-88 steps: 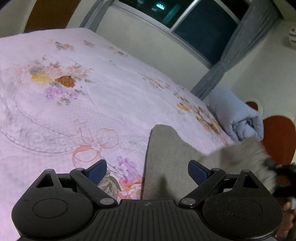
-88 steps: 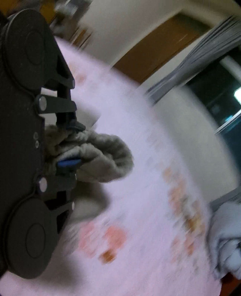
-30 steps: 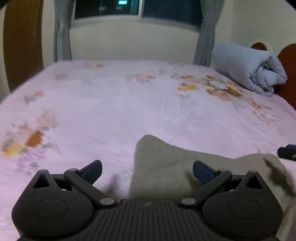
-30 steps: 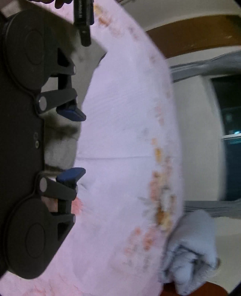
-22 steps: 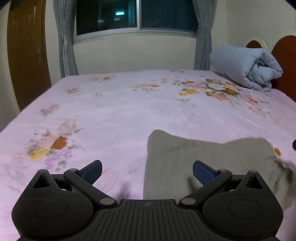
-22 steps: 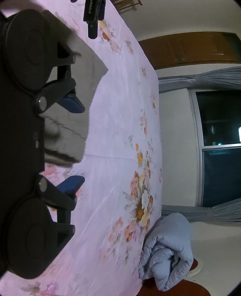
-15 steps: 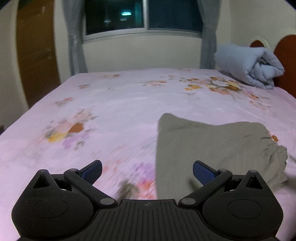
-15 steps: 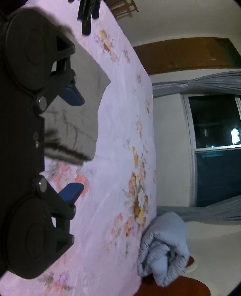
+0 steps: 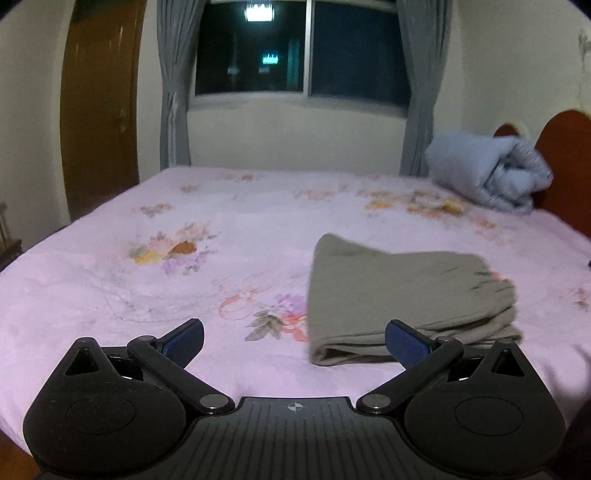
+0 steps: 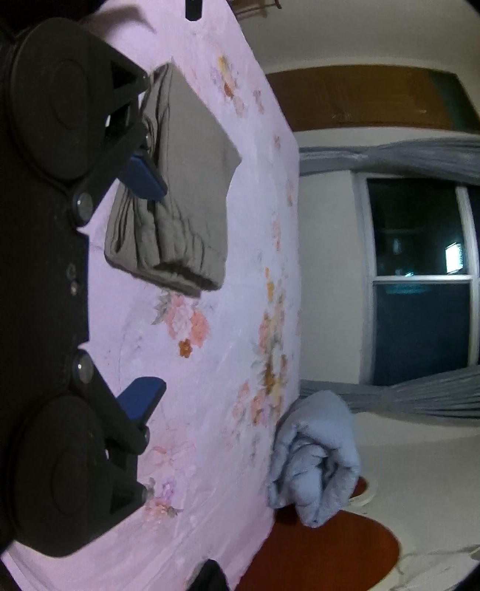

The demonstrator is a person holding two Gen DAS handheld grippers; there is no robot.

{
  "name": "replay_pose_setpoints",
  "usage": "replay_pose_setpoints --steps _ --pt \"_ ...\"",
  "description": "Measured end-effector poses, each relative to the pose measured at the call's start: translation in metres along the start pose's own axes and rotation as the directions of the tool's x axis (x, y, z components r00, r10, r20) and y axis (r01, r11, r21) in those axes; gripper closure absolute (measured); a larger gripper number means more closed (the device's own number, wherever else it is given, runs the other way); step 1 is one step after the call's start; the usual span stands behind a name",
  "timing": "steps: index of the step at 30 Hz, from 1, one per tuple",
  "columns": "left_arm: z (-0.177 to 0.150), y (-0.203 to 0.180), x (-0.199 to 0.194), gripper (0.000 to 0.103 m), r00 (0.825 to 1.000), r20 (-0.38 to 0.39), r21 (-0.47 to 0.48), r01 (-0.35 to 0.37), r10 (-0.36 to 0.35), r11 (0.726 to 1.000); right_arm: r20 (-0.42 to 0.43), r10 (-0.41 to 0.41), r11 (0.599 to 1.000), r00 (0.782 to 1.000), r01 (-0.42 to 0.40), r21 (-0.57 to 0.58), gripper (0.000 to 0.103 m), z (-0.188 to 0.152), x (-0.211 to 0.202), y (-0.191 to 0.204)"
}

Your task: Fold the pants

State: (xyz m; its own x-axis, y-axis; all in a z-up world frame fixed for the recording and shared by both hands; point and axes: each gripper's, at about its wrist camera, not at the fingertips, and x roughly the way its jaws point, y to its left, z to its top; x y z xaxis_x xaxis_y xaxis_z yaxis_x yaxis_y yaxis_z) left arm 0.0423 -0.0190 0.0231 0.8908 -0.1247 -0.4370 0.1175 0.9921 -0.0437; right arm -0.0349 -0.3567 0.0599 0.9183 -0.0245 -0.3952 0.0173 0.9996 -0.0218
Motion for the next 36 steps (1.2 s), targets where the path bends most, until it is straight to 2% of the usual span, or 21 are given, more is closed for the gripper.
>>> replay_pose_setpoints --steps 5,8,14,16,18,20,23,36 --pt "-0.011 -0.018 -0.032 0.000 1.000 0.024 0.024 0.012 -0.013 1.000 -0.003 0.017 1.000 1.000 -0.017 0.019 0.006 -0.004 -0.014 0.007" --pt "-0.014 -0.025 -0.049 0.000 0.999 0.046 0.013 0.016 -0.016 1.000 0.004 0.015 1.000 1.000 -0.016 0.007 0.006 -0.004 -0.023 0.011" --pt "-0.027 -0.035 -0.069 0.000 0.999 0.039 0.020 0.010 -0.011 1.000 0.042 0.010 0.999 0.999 -0.008 -0.048 0.006 -0.014 -0.048 0.024" --pt "-0.032 -0.035 -0.077 0.000 0.997 0.068 0.020 0.023 -0.024 1.000 0.042 0.015 0.999 0.999 -0.013 -0.048 0.006 -0.016 -0.055 0.028" --pt "-0.039 -0.034 -0.077 0.000 0.997 0.079 0.023 0.023 -0.025 0.999 0.044 0.027 0.999 0.999 -0.025 -0.046 0.006 -0.018 -0.058 0.029" --pt "-0.040 -0.029 -0.071 0.000 0.998 0.049 -0.010 0.030 -0.029 1.000 0.037 0.020 0.999 0.999 -0.019 -0.039 0.006 -0.020 -0.055 0.030" --pt "-0.040 -0.024 -0.070 0.000 0.998 0.053 -0.030 0.022 -0.020 0.999 0.016 0.007 1.000 1.000 -0.007 -0.008 0.006 -0.021 -0.050 0.027" --pt "-0.041 -0.029 -0.067 0.000 0.998 0.056 -0.003 0.036 -0.036 0.999 0.005 0.007 1.000 1.000 -0.007 -0.011 0.006 -0.022 -0.048 0.027"
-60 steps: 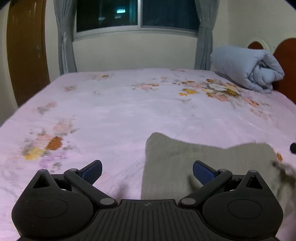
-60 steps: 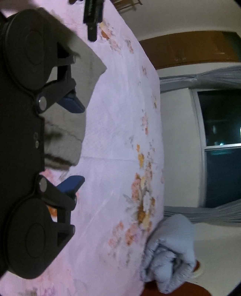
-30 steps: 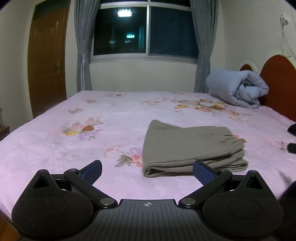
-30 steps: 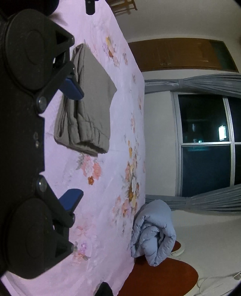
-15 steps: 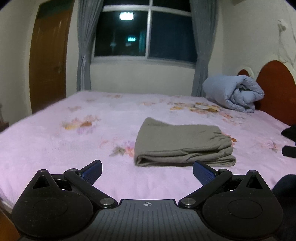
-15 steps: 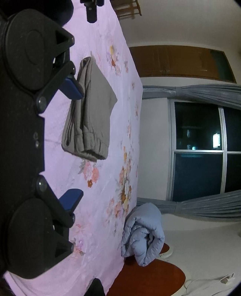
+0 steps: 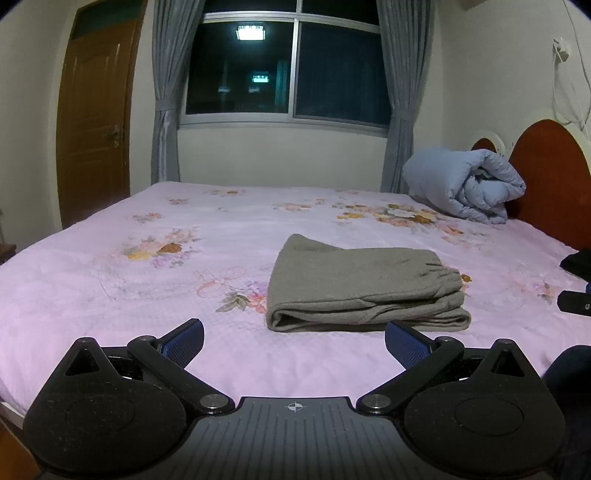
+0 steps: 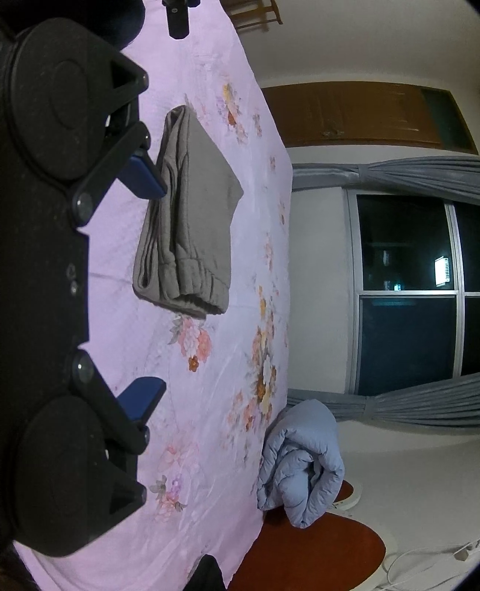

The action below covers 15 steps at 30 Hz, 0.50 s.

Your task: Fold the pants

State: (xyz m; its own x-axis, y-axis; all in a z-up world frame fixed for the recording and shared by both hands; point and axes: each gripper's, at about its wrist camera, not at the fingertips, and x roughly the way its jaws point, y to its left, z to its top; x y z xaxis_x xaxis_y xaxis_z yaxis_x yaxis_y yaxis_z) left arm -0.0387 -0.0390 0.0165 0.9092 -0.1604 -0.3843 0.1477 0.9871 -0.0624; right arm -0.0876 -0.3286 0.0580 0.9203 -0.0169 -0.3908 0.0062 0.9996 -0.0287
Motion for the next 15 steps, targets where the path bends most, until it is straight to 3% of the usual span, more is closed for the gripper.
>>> replay_pose_setpoints --steps 15 --pt "-0.0026 -0.0051 -0.0001 0.000 1.000 0.002 0.006 0.007 -0.007 1.000 -0.001 0.004 1.000 1.000 -0.004 -0.008 0.006 0.0015 0.0017 -0.0004"
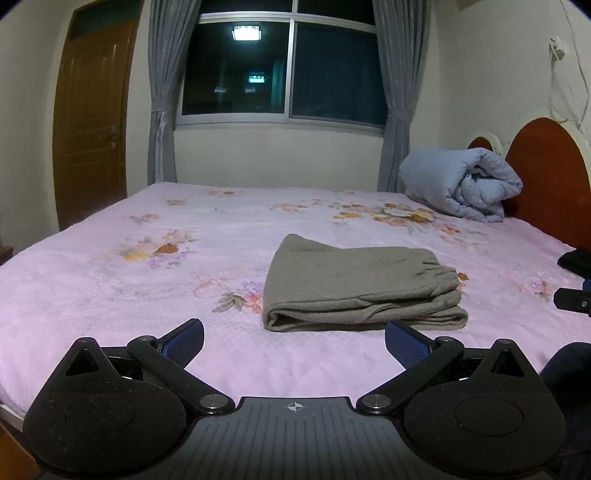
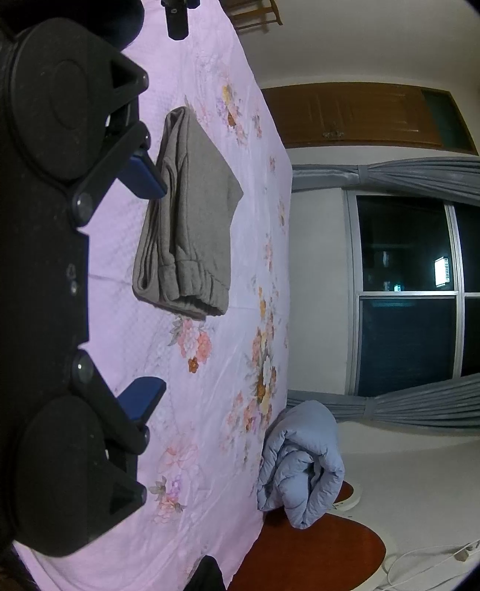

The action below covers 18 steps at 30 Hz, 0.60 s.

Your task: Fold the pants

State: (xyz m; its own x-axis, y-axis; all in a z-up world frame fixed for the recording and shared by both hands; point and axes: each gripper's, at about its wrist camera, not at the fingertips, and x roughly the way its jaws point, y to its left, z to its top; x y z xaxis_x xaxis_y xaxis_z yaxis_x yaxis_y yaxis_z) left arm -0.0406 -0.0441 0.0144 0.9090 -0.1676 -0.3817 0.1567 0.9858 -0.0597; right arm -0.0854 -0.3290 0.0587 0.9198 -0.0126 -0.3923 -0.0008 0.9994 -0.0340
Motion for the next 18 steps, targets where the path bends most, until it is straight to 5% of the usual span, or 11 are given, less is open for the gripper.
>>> replay_pose_setpoints --steps 18 --pt "0.0000 -0.0012 -0.0004 0.000 1.000 -0.004 0.002 0.006 -0.006 1.000 -0.003 -0.001 1.000 1.000 0.001 0.000 0.006 -0.0002 0.0004 0.0015"
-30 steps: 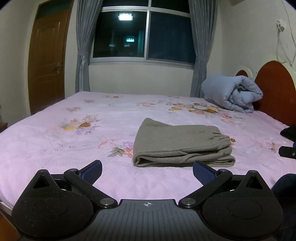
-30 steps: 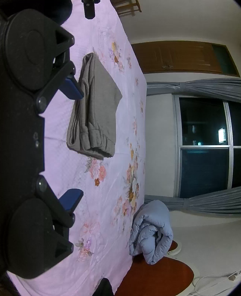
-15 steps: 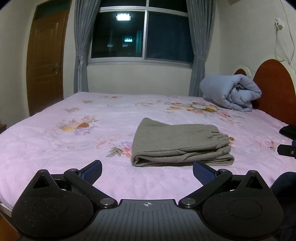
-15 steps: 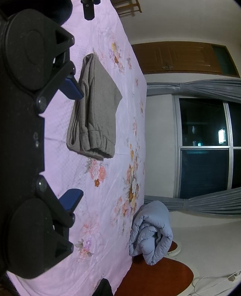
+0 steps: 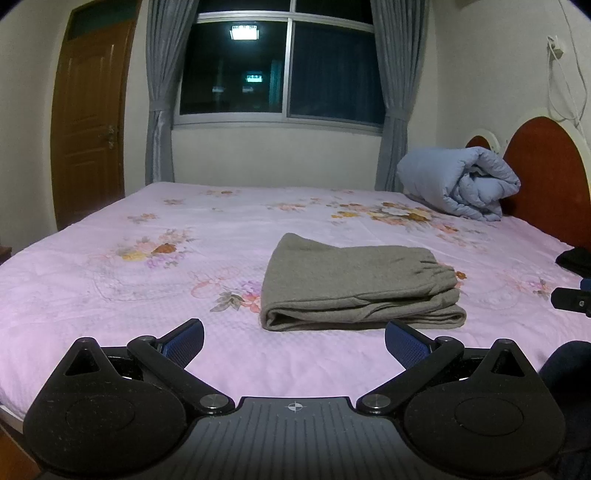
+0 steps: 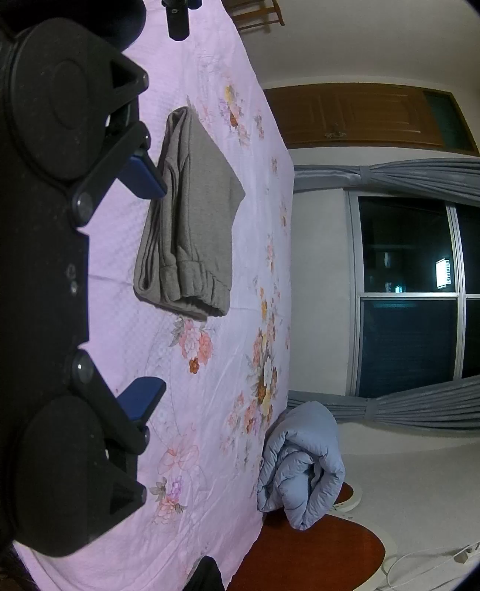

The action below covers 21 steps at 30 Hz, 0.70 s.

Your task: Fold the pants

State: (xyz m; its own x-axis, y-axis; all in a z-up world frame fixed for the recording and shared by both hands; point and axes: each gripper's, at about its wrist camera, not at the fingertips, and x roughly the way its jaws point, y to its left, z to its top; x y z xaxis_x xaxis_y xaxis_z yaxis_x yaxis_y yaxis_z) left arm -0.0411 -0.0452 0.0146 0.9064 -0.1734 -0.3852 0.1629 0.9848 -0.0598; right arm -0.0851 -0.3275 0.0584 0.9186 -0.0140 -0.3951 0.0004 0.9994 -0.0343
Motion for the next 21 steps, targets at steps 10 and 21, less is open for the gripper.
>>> replay_pose_setpoints --steps 10,21 --pt "-0.0001 -0.0004 -0.0002 0.000 1.000 0.000 0.000 0.000 0.000 1.000 0.000 -0.001 1.000 1.000 0.001 0.000 0.006 0.0001 0.0000 0.0003" --pt "0.0009 -0.0023 0.0003 0.000 1.000 -0.001 0.000 -0.003 0.003 1.000 0.000 -0.001 1.000 1.000 0.001 0.000 0.006 0.0001 -0.0004 0.0005"
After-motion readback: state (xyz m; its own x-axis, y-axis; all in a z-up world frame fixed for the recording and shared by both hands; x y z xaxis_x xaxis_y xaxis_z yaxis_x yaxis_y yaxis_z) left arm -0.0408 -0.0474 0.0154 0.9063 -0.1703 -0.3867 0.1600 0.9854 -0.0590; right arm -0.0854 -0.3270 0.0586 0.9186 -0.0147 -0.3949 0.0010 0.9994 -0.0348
